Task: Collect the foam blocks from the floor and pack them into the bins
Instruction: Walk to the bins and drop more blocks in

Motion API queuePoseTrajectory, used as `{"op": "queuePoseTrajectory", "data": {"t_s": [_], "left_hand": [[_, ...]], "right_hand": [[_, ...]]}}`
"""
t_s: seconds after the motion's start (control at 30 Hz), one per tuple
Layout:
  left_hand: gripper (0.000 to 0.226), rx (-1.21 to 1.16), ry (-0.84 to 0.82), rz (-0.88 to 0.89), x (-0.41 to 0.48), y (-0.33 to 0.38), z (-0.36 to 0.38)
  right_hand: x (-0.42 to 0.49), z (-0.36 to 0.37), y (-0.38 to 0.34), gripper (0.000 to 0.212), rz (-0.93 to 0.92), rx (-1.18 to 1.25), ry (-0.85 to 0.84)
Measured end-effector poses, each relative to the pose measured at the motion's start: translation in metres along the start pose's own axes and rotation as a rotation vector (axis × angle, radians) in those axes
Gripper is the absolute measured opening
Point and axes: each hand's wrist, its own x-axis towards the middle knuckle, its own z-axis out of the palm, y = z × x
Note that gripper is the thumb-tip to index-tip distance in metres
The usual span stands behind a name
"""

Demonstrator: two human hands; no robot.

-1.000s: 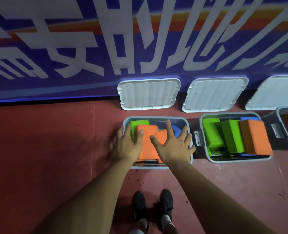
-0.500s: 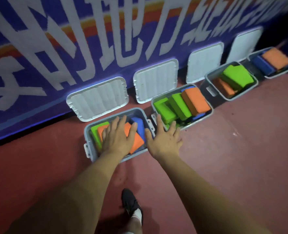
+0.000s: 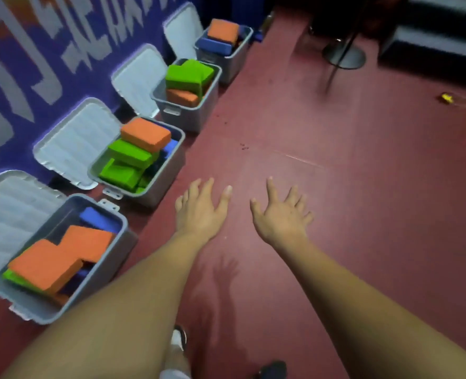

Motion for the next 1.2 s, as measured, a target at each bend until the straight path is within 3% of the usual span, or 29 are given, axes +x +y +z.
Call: {"op": "queuePoseTrajectory", "data": {"t_s": [0.2,0.4,0.77,1.2], "left_hand": [[0.066,0.096,-0.207,0.309,-0.065,0.198,0.132],[0.067,0.163,-0.406,0.627,-0.13,0.368,0.25],[0.066,0.278,-0.723,1.08,-0.225,0.637,0.457],[0.075,0.437,-0.799,1.501,-0.383,0.884,0.633]], "right_hand": [[-0.029,-0.051,0.235,0.071,0.323,0.134,0.054],[-0.058,-0.084,0.427,0.07,0.653,0.308,0.128],[-0.072,-0.131,0.712,0.068,1.124,0.55,0.194],[-0.141,-0.18,0.991,0.069,1.509,0.681,0.338]]}}
